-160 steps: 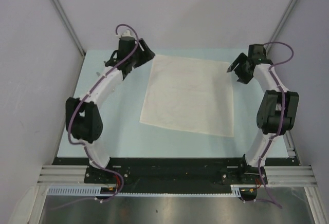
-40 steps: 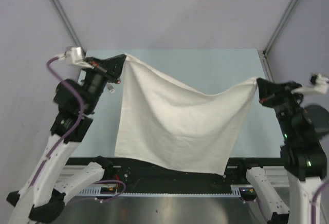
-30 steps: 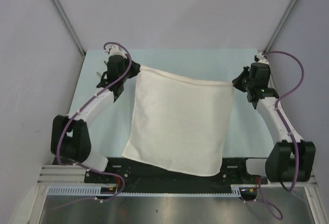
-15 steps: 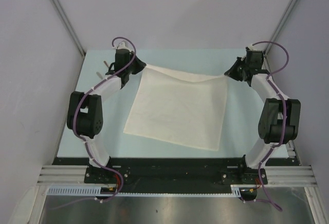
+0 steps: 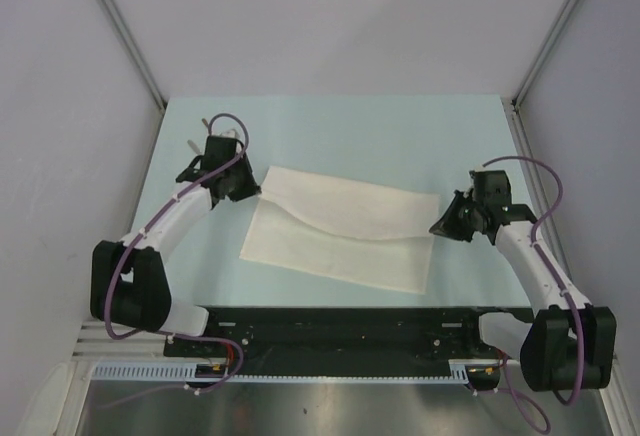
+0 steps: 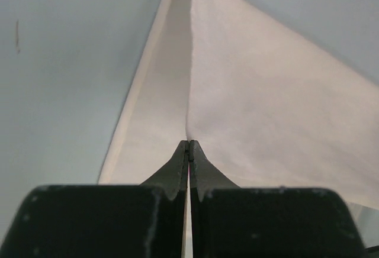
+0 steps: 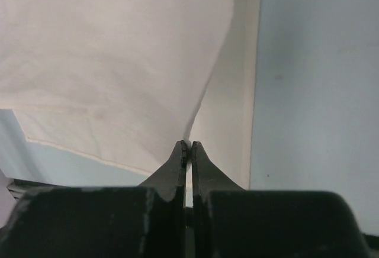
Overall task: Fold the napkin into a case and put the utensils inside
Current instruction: Fold and flatten the napkin at the center of the board.
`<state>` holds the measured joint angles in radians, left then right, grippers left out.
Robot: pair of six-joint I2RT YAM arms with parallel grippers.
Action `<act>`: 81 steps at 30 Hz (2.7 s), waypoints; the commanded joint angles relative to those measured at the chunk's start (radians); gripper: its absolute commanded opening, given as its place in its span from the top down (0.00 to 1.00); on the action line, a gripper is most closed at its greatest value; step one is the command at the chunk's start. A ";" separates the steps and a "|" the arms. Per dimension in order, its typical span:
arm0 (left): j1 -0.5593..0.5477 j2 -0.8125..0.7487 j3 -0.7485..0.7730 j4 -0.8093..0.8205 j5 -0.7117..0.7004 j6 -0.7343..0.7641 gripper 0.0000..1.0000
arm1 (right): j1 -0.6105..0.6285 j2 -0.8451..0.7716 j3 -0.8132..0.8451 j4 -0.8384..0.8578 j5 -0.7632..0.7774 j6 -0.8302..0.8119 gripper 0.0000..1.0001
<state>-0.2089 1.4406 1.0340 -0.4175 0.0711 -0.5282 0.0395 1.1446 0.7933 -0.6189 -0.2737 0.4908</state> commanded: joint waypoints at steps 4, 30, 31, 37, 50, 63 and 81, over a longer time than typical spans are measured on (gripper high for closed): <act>0.009 -0.074 -0.101 -0.170 -0.103 0.068 1.00 | 0.043 -0.120 -0.127 -0.163 0.040 0.077 1.00; 0.011 -0.054 -0.180 -0.250 -0.214 0.025 1.00 | 0.223 -0.175 -0.261 -0.230 0.116 0.281 1.00; 0.011 -0.046 -0.178 -0.251 -0.218 0.022 1.00 | 0.224 -0.168 -0.269 -0.225 0.132 0.284 1.00; 0.011 -0.022 -0.196 -0.234 -0.220 0.023 1.00 | 0.229 -0.148 -0.290 -0.185 0.134 0.295 1.00; 0.011 -0.026 -0.241 -0.228 -0.223 0.011 1.00 | 0.234 -0.114 -0.344 -0.122 0.168 0.321 1.00; 0.011 -0.039 -0.244 -0.268 -0.238 -0.016 1.00 | 0.235 -0.074 -0.332 -0.119 0.165 0.331 1.00; -0.001 -0.255 -0.296 -0.380 -0.211 -0.205 1.00 | 0.238 -0.060 -0.325 -0.133 0.176 0.328 1.00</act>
<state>-0.2066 1.2465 0.7456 -0.7586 -0.1211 -0.6716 0.2710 1.0687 0.4644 -0.7441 -0.1474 0.8158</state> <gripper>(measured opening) 0.003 0.021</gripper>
